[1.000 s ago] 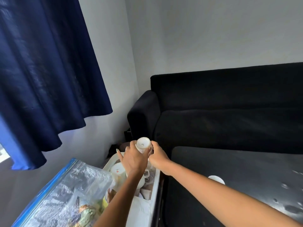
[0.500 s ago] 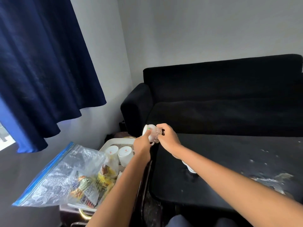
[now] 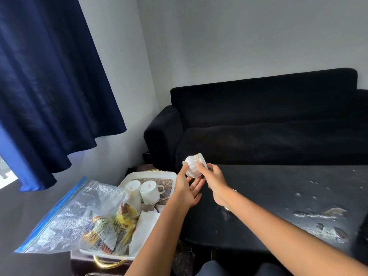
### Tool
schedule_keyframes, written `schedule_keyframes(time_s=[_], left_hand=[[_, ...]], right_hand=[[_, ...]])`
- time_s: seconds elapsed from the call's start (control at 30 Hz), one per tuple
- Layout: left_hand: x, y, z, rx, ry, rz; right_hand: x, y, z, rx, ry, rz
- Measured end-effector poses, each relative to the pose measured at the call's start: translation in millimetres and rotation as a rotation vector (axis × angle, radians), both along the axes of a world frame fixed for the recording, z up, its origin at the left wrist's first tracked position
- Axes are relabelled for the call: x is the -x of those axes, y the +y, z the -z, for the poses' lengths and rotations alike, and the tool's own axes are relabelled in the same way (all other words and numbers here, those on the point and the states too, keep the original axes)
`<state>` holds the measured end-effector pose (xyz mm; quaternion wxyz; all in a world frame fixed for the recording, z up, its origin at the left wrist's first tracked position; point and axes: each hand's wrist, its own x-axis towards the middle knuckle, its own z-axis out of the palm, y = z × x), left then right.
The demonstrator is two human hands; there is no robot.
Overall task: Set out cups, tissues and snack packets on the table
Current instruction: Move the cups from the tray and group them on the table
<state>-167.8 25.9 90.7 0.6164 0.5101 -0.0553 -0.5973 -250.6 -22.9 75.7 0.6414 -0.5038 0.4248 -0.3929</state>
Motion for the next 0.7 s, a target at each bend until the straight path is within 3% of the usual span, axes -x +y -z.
schedule_keyframes(time_s=[0.13,0.23,0.37,0.47,0.53,0.7], left_hand=[[4.2,3.6,4.4,-0.003,-0.221,0.105],[5.5,8.8,6.7,-0.015,-0.538,0.187],[-3.6,5.0,18.1,0.130,-1.065,0.132],[-4.0,4.3,19.2,0.229,-1.334,0.205],[0.6,4.1,16.7,0.269,-1.386,0.227],[7.9,-5.2,25.1,0.278,-1.321,0.200]], right_hand=[[5.4,-4.7,-1.6,0.006,-0.046,0.088],[10.1,-8.3,-0.6,0.072,-0.023,0.121],[16.4,-11.7,4.2,0.175,0.062,0.102],[19.9,-14.8,5.7,0.274,0.132,0.116],[22.5,-15.9,4.4,0.354,0.204,0.119],[39.0,-17.6,2.7,0.534,0.391,0.046]])
